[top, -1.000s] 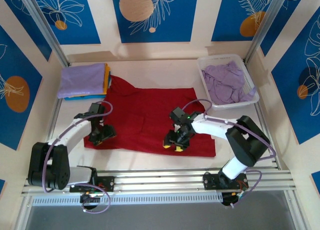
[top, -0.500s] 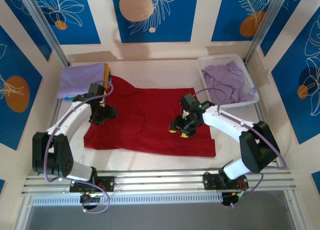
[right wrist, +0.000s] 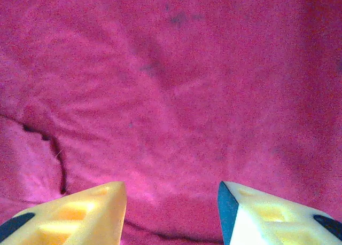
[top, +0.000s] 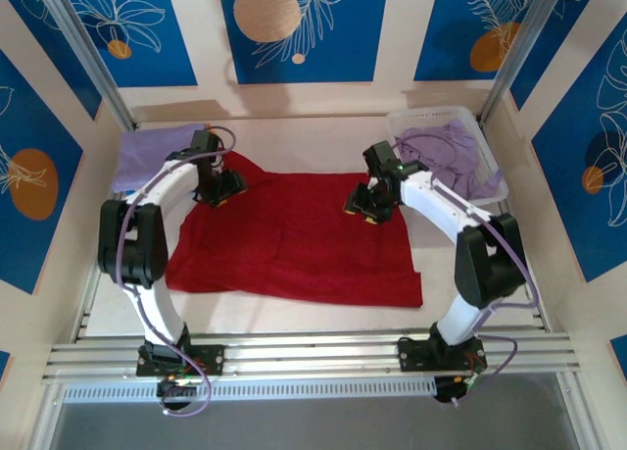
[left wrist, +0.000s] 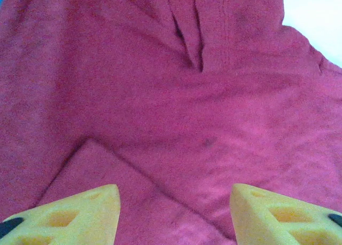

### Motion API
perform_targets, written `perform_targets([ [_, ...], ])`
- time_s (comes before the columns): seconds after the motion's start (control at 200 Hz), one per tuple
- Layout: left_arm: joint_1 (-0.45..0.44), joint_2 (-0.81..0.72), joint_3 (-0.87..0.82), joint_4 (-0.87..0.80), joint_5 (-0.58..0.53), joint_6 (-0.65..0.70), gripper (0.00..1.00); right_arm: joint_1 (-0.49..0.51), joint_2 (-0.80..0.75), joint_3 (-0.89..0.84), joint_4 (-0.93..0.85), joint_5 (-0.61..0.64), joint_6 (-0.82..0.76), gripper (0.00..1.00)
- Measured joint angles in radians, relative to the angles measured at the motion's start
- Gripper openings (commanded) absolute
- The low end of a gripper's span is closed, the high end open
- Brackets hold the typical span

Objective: Fold and stack the t-shirts

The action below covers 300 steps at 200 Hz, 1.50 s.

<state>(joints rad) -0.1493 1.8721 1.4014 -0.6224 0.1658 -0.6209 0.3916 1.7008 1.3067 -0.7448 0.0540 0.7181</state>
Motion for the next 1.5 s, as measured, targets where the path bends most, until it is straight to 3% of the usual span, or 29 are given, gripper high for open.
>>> perform_targets([
  [0.36, -0.012, 0.219, 0.189, 0.031, 0.019, -0.069, 0.48, -0.042, 0.201, 0.277, -0.098, 0.082, -0.141, 0.49],
  [0.69, -0.018, 0.302, 0.228, 0.063, 0.048, -0.121, 0.32, -0.068, 0.247, 0.335, -0.130, 0.085, -0.173, 0.48],
  [0.98, -0.027, 0.305, 0.248, 0.092, 0.051, -0.132, 0.26, -0.072, 0.264, 0.351, -0.143, 0.106, -0.203, 0.48],
  [1.19, -0.029, 0.329, 0.276, 0.091, 0.051, -0.126, 0.00, -0.072, 0.300, 0.362, -0.154, 0.135, -0.236, 0.48],
  [1.501, -0.032, 0.329, 0.320, 0.066, 0.043, -0.111, 0.00, -0.063, 0.403, 0.473, -0.188, 0.205, -0.318, 0.45],
])
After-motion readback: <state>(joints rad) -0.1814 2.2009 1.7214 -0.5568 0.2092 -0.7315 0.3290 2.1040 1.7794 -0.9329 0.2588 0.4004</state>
